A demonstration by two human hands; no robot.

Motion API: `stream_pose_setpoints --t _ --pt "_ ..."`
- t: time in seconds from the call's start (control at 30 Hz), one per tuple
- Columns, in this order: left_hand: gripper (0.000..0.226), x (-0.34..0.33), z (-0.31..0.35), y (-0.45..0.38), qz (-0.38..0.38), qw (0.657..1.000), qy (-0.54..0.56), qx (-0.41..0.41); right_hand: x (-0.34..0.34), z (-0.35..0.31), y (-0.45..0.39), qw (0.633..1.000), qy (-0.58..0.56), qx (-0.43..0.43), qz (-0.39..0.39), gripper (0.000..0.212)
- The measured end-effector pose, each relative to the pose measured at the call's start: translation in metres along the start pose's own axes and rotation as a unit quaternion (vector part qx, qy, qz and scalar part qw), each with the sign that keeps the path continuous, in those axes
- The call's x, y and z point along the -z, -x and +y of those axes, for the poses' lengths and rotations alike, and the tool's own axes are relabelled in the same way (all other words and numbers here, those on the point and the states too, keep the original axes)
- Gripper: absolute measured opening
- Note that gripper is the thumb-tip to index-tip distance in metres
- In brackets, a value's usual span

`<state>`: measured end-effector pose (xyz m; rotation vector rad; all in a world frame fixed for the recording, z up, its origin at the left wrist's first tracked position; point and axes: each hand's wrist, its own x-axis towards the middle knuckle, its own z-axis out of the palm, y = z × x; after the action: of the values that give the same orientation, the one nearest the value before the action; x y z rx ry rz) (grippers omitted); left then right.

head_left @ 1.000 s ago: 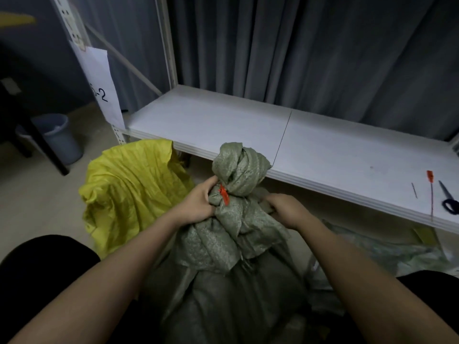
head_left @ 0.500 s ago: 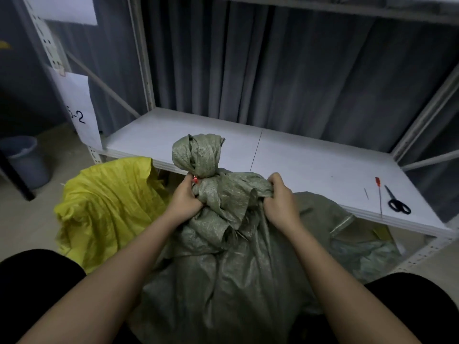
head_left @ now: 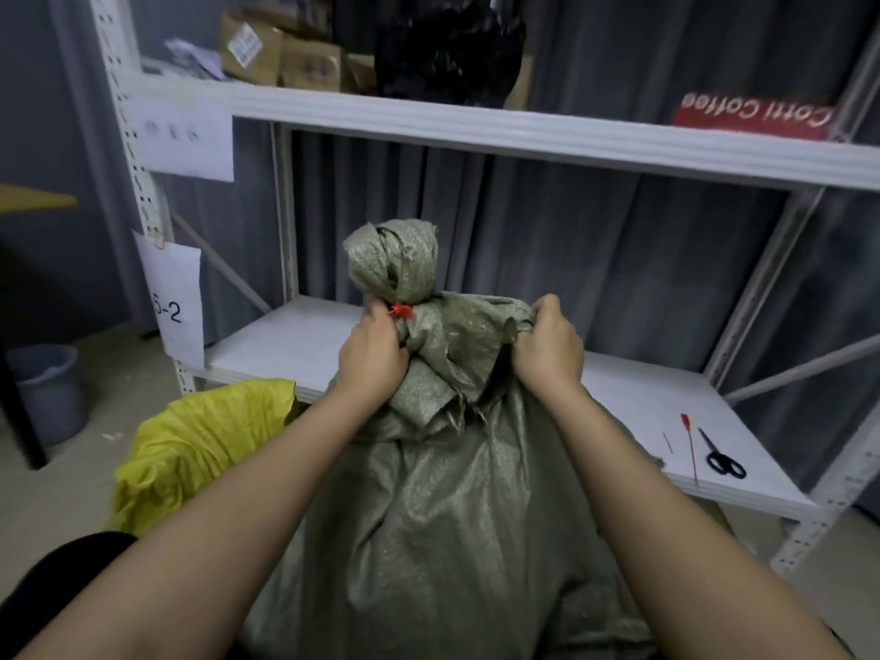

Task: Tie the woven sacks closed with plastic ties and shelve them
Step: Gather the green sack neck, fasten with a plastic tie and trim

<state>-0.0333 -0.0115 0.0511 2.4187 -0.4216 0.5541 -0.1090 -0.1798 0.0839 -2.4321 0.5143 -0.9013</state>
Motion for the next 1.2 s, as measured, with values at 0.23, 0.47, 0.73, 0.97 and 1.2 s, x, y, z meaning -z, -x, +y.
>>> stream_pose_setpoints --t 0.23,0.47,0.73,0.97,1.2 --pt "0.054 0.018 0.017 -0.052 0.055 0.998 0.037 -0.010 0.005 -0.029 -0.066 0.999 -0.028 0.036 -0.001 0.016" --pt "0.065 0.029 0.017 -0.127 0.077 0.996 0.038 -0.005 -0.033 -0.050 -0.160 0.982 -0.179 0.033 -0.049 0.009" --pt "0.072 -0.026 -0.013 -0.187 0.032 0.999 0.011 0.021 -0.111 -0.008 -0.152 0.944 -0.279 0.123 -0.127 0.086" --pt "0.069 -0.068 -0.021 -0.216 -0.022 0.998 0.056 -0.025 -0.160 -0.004 -0.111 0.944 0.036 0.260 -0.198 0.102" --pt "0.075 -0.069 -0.055 -0.221 -0.093 0.976 0.185 -0.069 -0.230 0.008 -0.122 0.949 0.112 0.163 -0.245 0.135"
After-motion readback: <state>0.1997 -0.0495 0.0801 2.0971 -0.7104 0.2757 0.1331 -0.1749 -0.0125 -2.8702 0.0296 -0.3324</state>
